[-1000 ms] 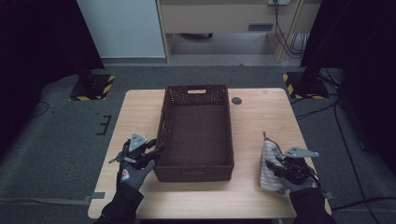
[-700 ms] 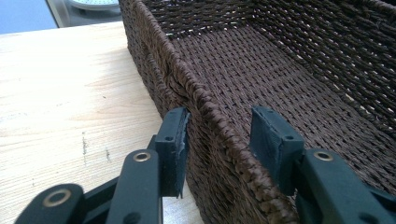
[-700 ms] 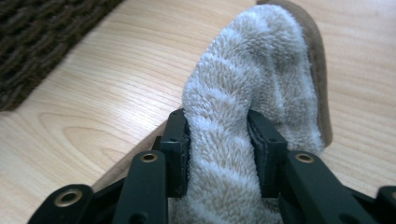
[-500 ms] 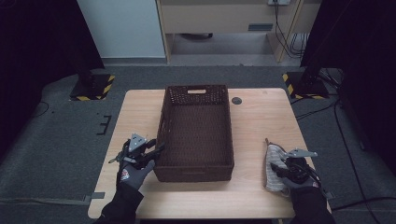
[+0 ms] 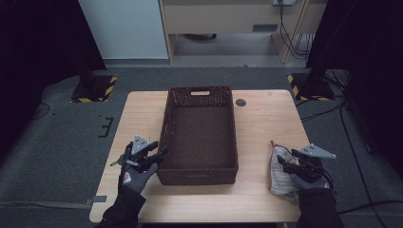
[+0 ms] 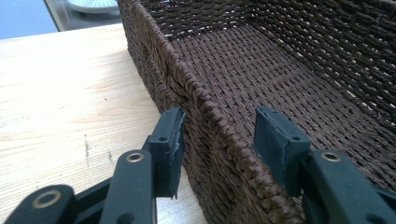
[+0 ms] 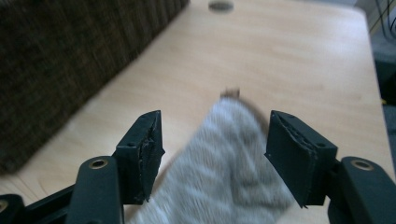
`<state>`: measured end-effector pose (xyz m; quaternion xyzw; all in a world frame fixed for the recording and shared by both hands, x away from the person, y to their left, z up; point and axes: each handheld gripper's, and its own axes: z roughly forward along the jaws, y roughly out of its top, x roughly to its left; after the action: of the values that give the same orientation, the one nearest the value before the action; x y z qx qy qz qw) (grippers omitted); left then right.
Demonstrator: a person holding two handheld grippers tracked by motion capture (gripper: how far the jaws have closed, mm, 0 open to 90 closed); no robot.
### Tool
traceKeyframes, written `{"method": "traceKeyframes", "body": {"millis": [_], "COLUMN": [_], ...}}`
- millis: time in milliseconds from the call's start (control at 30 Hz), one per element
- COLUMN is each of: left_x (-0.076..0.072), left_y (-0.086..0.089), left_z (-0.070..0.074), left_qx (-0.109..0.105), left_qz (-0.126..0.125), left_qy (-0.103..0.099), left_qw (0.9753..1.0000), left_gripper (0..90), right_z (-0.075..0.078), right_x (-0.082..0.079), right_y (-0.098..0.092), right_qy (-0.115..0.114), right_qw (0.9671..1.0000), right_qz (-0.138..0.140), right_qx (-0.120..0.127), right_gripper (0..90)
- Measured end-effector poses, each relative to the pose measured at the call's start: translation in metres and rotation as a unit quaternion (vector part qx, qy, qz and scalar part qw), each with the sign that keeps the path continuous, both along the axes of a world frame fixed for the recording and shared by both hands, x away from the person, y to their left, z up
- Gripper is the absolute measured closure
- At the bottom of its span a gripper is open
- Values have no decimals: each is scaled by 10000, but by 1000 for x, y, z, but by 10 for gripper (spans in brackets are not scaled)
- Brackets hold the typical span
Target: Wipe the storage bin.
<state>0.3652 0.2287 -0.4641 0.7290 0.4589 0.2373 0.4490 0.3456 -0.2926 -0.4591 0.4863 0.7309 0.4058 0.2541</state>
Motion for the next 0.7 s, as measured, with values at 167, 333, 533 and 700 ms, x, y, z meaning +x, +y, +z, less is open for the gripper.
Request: {"method": "traceKeyframes", "body": {"millis": [167,333,533,700], "left_x": [1,2,2,1], "left_y": [1,2,2,0], "left_z": [-1,-1,-1,0], "left_qx": [-6,-31,-86,-2], "left_qz": [-54,-114,-269,-291], "left_qy": [-9,39,27,31], "left_qw": [10000,9999,9996,9996], "left_gripper": [491,476,544,585], "right_z": [17,27,40,48], "right_x": [-2,0,12,24], "right_y": [10,28,55,77], "right_qy": [-192,-282,-397,-468], "right_qw": [9991,9983,9964,9948], "right_qz": [142,366,608,792], "right_qx": [349,351,438,439], "right_gripper": [391,402,406,404]}}
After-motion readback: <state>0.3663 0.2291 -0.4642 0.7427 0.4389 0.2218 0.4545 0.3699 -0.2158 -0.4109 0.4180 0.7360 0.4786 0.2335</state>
